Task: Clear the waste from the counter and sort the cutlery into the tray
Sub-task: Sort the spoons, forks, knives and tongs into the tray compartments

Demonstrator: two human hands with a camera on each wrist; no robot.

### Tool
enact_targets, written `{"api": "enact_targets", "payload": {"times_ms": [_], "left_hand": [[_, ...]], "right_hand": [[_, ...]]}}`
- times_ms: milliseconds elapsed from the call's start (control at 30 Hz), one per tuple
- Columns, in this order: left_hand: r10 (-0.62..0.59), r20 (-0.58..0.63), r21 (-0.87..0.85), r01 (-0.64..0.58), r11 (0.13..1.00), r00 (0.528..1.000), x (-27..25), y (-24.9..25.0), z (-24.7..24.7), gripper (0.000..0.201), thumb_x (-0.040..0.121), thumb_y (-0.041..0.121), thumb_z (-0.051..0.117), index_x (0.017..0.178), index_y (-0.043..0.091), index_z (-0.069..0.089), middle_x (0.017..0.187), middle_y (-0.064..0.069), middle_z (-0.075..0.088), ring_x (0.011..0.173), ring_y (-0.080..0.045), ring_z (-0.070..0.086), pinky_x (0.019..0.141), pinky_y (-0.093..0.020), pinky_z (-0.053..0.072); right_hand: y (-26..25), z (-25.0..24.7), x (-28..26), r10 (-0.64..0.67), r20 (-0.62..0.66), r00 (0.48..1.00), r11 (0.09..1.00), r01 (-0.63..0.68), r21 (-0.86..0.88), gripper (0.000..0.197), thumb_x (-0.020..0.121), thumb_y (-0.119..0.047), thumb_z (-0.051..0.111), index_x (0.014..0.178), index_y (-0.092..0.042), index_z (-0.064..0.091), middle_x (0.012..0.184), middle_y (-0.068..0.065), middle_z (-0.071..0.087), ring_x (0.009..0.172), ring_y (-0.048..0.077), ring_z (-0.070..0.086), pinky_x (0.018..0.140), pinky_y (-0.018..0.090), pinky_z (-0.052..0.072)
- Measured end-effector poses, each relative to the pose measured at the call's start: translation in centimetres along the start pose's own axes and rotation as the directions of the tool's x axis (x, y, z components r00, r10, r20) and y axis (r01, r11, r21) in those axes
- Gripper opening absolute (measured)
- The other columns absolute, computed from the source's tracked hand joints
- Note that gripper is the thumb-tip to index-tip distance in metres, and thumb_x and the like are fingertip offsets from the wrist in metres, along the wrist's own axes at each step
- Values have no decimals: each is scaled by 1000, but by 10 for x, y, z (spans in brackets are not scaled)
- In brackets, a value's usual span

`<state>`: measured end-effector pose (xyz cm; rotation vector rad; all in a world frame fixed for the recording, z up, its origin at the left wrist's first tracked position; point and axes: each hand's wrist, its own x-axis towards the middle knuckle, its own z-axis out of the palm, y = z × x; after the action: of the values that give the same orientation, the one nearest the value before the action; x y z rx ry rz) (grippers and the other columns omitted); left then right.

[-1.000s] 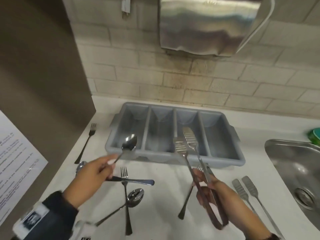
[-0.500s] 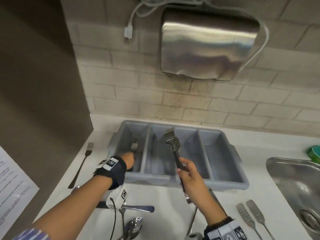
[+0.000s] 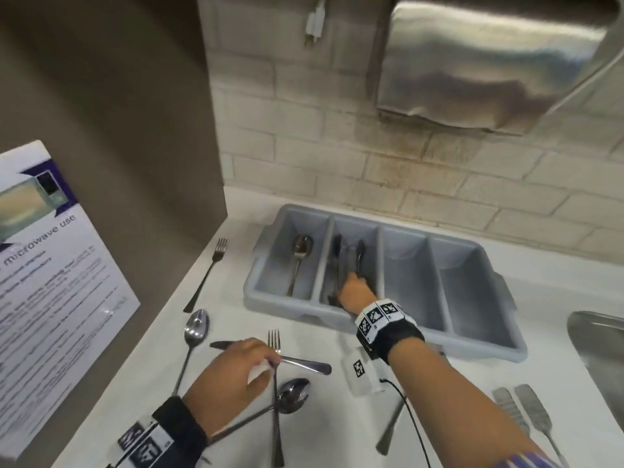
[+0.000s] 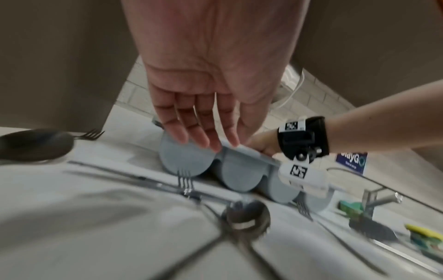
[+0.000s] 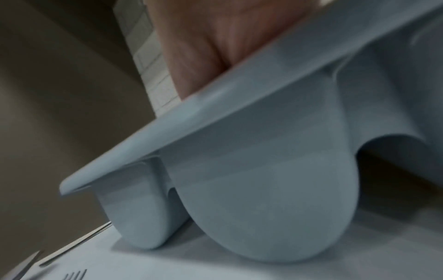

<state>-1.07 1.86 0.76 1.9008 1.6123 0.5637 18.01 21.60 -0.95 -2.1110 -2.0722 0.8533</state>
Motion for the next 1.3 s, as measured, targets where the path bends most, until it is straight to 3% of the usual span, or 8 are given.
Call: {"api": "enact_targets", "payload": {"times_ms": [133,300,500,733,866,1000,1200,1300], "left_hand": [[-89,141,154,67,986,986,-20,-15,18,42,77,54,51,114,34,56,104,24,50,102,7,49,93,-10,39],[-191,156,312,135,940,969,-35,-15,35,38,89,33,55,126,24,50,117,5,58,114,-12,52,97,-22,41],[-166,107,258,133,957,980,-46,-24,42,32,95,29,36,111,17,62,72,15,31,85,-12,45,62,-7,28],[-210,54,243,191,951,976,-78,-27,14,13,96,33,39,96,31,52,69,19,34,53,5,38,57,-12,35],[-309,75,261,280,924,948,-88,-31,-7,33,85,40,53,54,48,42,55,18,54,54,1,49,68,-14,49],[-296,214,333,216,918,931,-85,-22,-41,23,76,44,57,54,42,53,57,50,51,51,8,53,52,-4,38],[-260,317,13,270,963,912,-56,4,-71,13,70,32,63,67,38,73,49,6,57,45,-3,48,55,-21,45],[-212,161,-138,235,962,964,-30,14,-65,19,81,26,62,83,40,74,80,-2,77,74,-21,71,81,-36,56]], "right_hand": [[2,-19,-17,-169,-219,961,986,164,-42,37,86,-13,54,119,1,47,127,26,48,113,42,49,97,42,42],[4,-3,-95,-524,-465,714,819,572,-45,19,82,-7,58,101,-10,62,107,9,57,94,20,49,85,28,41],[22,56,-114,-568,-45,822,822,569,15,22,85,-11,54,105,-14,63,108,5,62,101,21,53,88,28,44],[12,75,-103,-495,21,869,827,479,-294,21,87,-9,44,95,-7,64,101,11,61,96,29,52,80,37,42],[13,54,-109,-432,87,898,855,438,-278,17,83,-10,48,99,-6,54,98,16,65,92,33,58,77,37,46],[29,8,-133,-361,144,921,895,386,-223,22,84,-9,47,106,-9,48,97,13,63,84,32,57,63,28,36],[70,-74,-182,-245,105,964,945,262,-194,12,76,-20,55,75,-30,47,63,-8,54,66,15,53,50,19,35],[87,-112,-198,-232,23,973,972,232,-46,6,79,-25,65,76,-26,59,55,-14,59,54,1,53,48,12,37]]}}
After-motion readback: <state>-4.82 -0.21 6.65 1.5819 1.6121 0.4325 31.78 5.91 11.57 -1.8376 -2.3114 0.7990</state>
